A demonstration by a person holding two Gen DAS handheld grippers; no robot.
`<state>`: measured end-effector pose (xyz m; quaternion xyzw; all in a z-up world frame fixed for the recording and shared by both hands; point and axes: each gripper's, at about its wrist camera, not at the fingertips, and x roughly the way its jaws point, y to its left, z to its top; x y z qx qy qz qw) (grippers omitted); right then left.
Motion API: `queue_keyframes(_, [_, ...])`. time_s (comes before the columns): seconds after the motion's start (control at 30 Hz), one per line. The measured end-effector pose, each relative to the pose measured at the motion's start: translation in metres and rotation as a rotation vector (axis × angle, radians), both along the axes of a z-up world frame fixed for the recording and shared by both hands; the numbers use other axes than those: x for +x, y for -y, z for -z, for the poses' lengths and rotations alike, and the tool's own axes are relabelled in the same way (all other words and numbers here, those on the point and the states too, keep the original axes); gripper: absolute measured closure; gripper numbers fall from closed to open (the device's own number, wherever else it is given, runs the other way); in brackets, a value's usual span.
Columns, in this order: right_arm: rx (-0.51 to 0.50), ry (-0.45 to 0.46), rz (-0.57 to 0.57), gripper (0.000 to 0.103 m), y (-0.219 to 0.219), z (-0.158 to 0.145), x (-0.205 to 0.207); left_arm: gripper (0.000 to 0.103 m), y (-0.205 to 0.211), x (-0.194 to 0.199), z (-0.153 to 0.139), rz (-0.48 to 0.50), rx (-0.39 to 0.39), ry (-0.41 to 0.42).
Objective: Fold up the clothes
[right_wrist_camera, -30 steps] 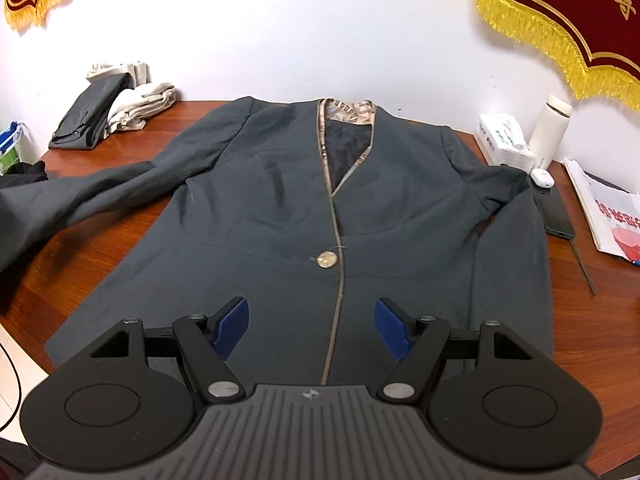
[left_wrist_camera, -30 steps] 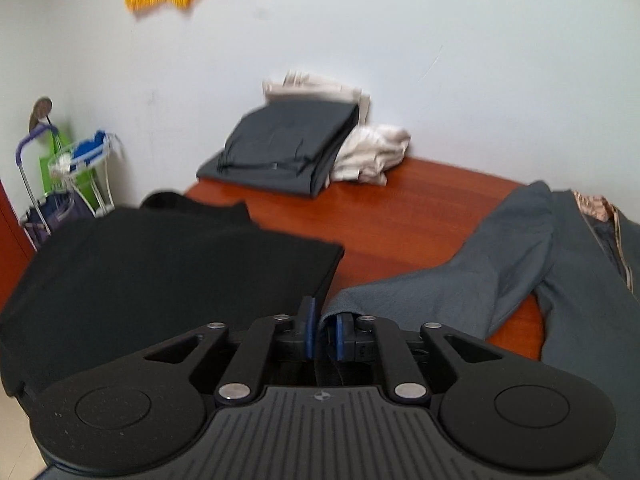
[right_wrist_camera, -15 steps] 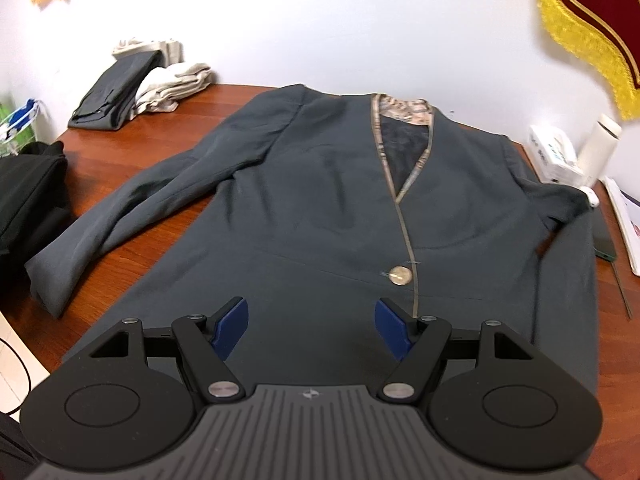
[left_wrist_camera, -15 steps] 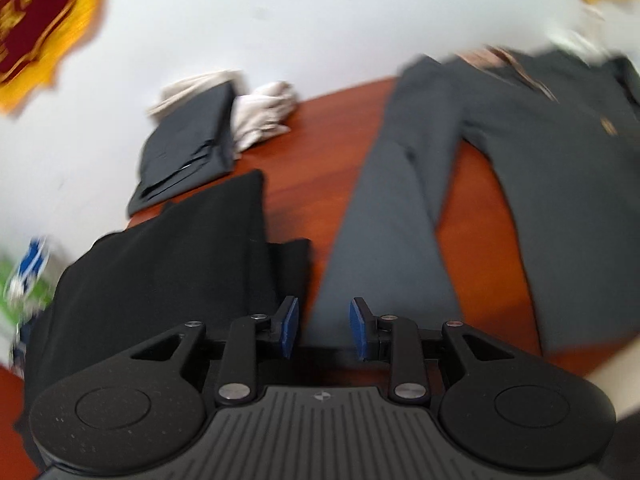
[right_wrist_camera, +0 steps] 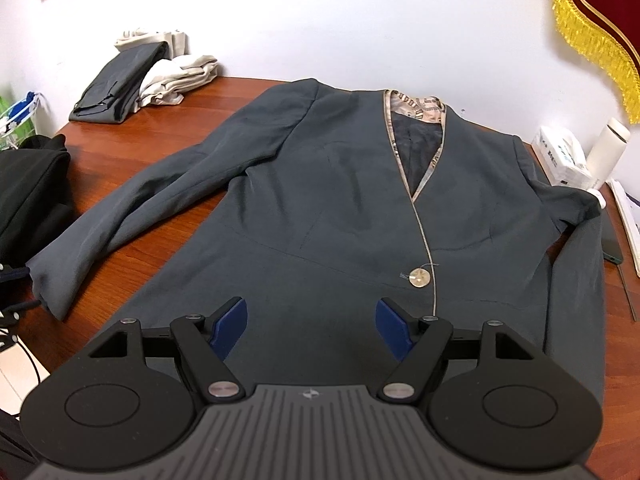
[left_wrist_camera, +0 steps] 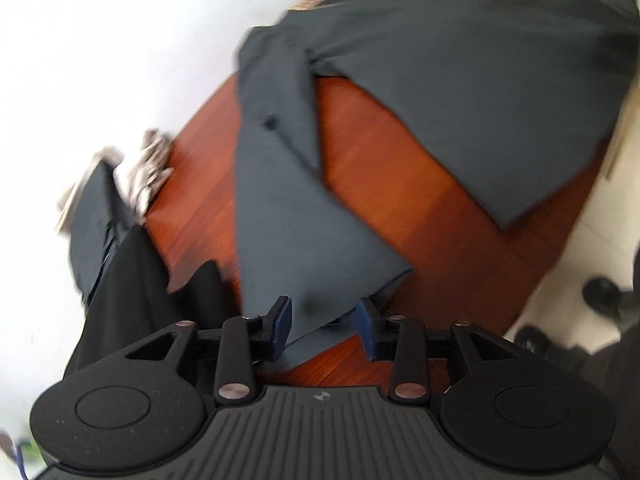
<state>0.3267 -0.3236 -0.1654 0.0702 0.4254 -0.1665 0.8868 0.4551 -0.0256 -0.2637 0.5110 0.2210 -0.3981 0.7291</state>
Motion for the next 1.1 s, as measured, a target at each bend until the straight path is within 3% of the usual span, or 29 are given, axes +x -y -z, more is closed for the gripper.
queue_keyframes(0.23, [0.004,-0.003,0.035,0.024,0.005,0.002,-0.009,0.066,0.008,-0.001,0.016,0.065,0.040,0.052])
queue_keyframes(0.47, [0.004,-0.002,0.043,0.024,0.008,0.004,-0.013,0.067,0.017,0.003,0.021,0.067,0.013,0.088])
queue_keyframes(0.5, [0.004,-0.001,0.043,0.024,0.007,0.004,-0.012,0.069,0.017,0.004,0.020,0.062,0.003,0.084])
queue_keyframes(0.53, [0.004,-0.002,0.041,0.024,0.008,0.004,-0.012,0.080,0.017,0.005,0.020,0.056,-0.006,0.077])
queue_keyframes(0.57, [0.004,-0.002,0.039,0.024,0.008,0.004,-0.012,0.084,0.017,0.006,0.018,0.042,-0.022,0.064])
queue_keyframes(0.63, [0.003,-0.003,0.036,0.024,0.008,0.004,-0.011,0.095,0.017,0.010,0.012,-0.011,-0.075,0.027])
queue_keyframes(0.77, [0.003,-0.002,0.029,0.024,0.009,0.003,-0.010,0.098,0.010,0.021,-0.011,-0.141,-0.243,-0.054])
queue_keyframes(0.97, [0.000,0.002,0.025,0.024,0.010,0.001,-0.007,0.098,-0.025,0.057,-0.069,-0.424,-0.591,-0.223])
queue_keyframes(1.1, [-0.002,0.006,0.024,0.024,0.011,-0.001,-0.005,0.098,-0.060,0.087,-0.107,-0.562,-0.788,-0.299])
